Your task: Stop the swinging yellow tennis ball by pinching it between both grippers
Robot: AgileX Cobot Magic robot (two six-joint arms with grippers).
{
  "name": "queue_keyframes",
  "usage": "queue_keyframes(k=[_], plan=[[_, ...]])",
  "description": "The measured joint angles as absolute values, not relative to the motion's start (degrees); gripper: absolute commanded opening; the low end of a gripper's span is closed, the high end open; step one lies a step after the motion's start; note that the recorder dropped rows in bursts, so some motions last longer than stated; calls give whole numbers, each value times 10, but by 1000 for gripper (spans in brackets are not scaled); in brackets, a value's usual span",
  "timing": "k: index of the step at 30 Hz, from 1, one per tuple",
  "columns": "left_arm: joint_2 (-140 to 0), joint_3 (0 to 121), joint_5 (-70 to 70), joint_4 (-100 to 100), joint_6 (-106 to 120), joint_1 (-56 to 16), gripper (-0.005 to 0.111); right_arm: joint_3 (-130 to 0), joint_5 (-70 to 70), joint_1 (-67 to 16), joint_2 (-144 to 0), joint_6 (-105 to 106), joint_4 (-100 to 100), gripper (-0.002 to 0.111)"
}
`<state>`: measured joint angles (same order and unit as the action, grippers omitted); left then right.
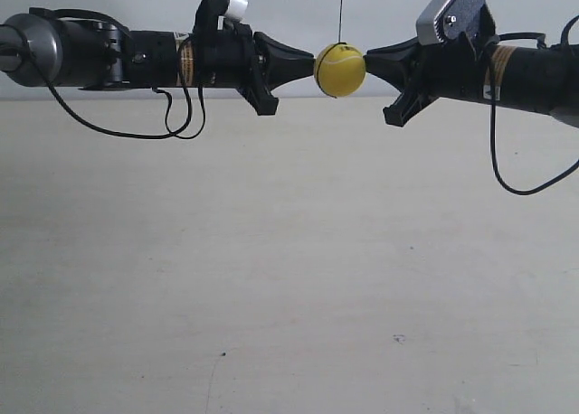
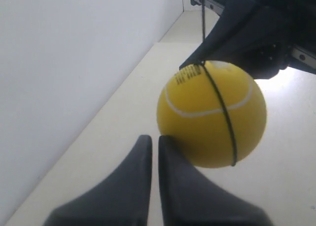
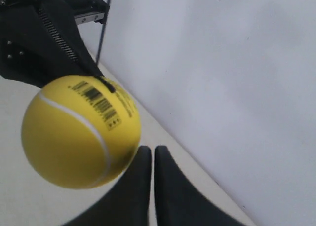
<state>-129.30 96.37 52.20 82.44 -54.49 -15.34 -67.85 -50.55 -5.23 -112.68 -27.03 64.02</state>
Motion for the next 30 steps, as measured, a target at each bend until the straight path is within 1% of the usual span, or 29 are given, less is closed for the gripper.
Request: queue_keyframes(k=[11,21,30], plan=[[-1293,964,522,833,-551,-152,5,-678,-490,-52,-1127,-271,652,0],[-1293,964,551,838,-574,-125,5,-678,-486,-52,-1127,-272,663,0],[-1293,964,573,838,-577,-124,5,-678,-519,-52,-1127,-281,671,0]])
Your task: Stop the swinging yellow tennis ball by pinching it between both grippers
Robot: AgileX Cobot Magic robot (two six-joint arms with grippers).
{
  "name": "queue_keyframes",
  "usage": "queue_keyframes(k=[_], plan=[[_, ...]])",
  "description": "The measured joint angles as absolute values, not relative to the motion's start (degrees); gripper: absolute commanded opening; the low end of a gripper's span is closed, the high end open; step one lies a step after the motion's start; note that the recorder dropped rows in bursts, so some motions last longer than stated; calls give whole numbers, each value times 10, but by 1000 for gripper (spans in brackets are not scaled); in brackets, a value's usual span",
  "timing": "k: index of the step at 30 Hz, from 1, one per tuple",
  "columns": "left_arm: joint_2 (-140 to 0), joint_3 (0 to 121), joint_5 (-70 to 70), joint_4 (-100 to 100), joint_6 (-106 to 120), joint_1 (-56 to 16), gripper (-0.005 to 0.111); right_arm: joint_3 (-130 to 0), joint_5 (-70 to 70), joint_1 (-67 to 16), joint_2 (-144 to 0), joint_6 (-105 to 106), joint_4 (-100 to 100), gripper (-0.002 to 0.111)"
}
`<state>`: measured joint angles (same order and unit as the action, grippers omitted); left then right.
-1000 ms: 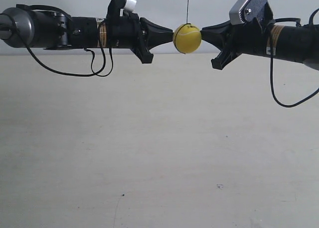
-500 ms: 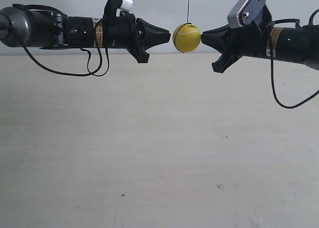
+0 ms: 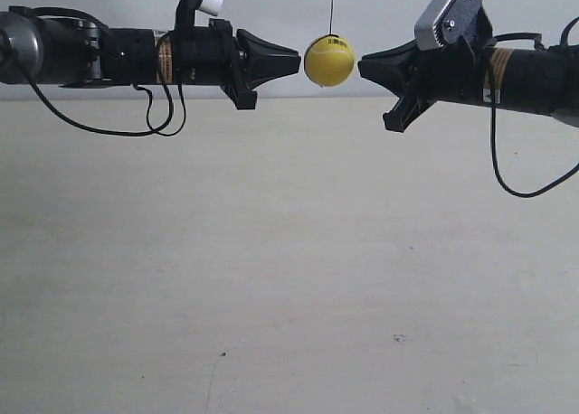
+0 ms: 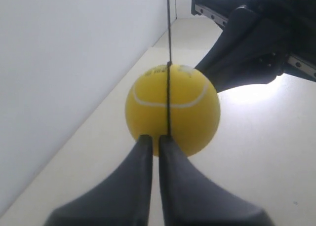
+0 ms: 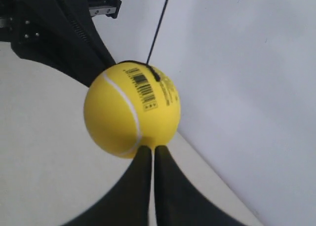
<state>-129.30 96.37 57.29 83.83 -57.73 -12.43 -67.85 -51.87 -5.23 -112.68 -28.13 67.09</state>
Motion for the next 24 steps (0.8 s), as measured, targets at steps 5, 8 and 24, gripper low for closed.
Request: queue_keyframes(k=[5,8,24], plan=[[-1293,964,573,838,-577,-124,5,-678,-527,-52,-1127,-281,671,0],[-1293,964,573,838,-577,-124,5,-678,-528,-52,-1127,-281,671,0],[-1293,964,592,838,-577,-124,5,-678,-545,-52,-1127,-291,671,0]])
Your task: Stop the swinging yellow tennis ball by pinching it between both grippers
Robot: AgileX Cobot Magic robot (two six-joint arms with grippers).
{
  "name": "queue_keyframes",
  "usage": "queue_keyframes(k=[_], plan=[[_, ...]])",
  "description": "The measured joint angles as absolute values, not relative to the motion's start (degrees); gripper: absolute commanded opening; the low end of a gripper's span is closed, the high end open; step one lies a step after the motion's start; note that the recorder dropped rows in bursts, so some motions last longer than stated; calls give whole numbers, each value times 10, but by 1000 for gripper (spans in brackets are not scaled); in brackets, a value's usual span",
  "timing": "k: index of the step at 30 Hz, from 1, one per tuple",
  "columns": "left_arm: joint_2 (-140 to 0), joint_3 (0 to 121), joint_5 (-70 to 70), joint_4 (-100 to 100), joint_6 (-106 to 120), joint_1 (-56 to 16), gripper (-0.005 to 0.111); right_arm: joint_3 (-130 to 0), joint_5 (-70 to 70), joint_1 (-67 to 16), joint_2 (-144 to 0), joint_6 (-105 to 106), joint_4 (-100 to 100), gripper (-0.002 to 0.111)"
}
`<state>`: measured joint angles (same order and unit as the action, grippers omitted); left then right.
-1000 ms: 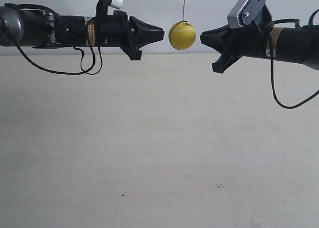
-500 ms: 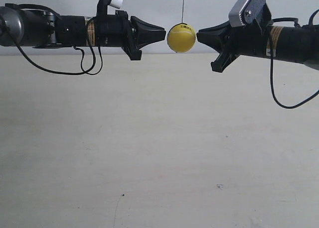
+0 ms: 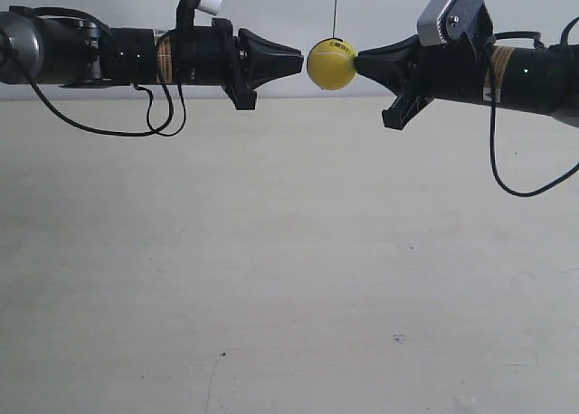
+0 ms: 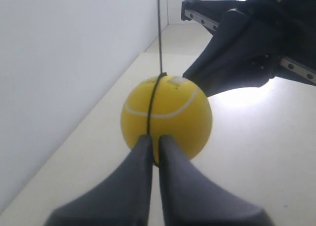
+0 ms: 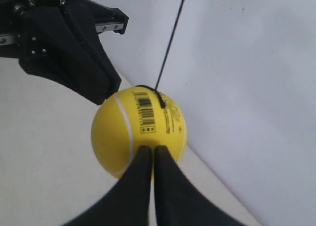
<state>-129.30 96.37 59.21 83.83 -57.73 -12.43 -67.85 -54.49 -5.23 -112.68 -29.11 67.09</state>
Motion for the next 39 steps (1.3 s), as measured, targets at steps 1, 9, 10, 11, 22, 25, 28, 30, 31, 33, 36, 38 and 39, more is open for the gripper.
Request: queue_keyframes(k=[1,9,10,11,22,25,28,30,31,33,36,38,39], plan=[[-1293,964,592,838,-577,-124,5,-678,-545,-52,-1127,-291,671,0],[-1293,964,579,838,-577,-135,5,-678,-545,-52,-1127,-291,671,0],[-1293,964,571,838,-577,-138,5,-679,-544,-52,-1127,-292,671,0],[-1293,964,566,838,-577,-140,5,-680,-539,-52,-1127,-292,673,0],[-1293,964,548,838,-573,-142,5,-684,-511,-52,-1127,-296,675,0],[-1293,964,544,838,-572,-142,5,-684,-507,-52,-1127,-296,675,0],[-1293,964,543,838,-572,-142,5,-684,-506,-52,-1127,-296,675,0],[-1293,964,543,838,-572,-142,5,-684,-506,-52,-1127,-296,675,0],[-1293,964,543,838,-572,-142,5,-684,-506,-52,-1127,-296,675,0],[-1293,964,543,838,-569,-142,5,-684,-507,-52,-1127,-296,675,0],[-1293,964,542,838,-569,-142,5,-684,-507,-52,-1127,-296,675,0],[-1293,964,542,838,-569,-142,5,-684,-509,-52,-1127,-296,675,0],[-1293,964,542,838,-569,-142,5,-684,-509,-52,-1127,-296,675,0]])
